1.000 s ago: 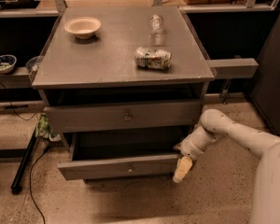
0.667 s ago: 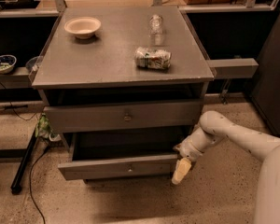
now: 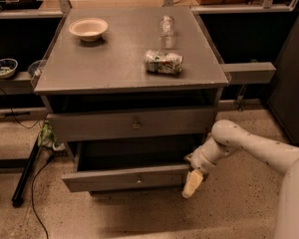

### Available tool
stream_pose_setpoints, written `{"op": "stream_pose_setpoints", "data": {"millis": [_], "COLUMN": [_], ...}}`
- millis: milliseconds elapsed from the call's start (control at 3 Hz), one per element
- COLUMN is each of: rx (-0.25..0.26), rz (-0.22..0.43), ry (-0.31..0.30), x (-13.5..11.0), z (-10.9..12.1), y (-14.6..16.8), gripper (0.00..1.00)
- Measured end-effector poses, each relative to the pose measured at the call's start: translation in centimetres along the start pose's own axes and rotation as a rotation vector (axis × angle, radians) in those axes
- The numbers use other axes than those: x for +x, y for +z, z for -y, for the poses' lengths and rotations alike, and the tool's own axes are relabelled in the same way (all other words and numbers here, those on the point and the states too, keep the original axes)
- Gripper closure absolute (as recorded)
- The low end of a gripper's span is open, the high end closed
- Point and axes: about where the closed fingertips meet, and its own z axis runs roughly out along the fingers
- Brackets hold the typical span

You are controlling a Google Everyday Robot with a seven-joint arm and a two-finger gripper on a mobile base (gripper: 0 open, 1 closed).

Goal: Open middle drawer

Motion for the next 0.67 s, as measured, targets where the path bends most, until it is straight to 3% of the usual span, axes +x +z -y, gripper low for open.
{"op": "stream_pose_setpoints", "data": {"millis": [667], "rx": [0.009], "rz": [-0.048], "ry": [0.032], "x": [1.1], "z": [2.1], "y": [2.3], "gripper": [0.0]}}
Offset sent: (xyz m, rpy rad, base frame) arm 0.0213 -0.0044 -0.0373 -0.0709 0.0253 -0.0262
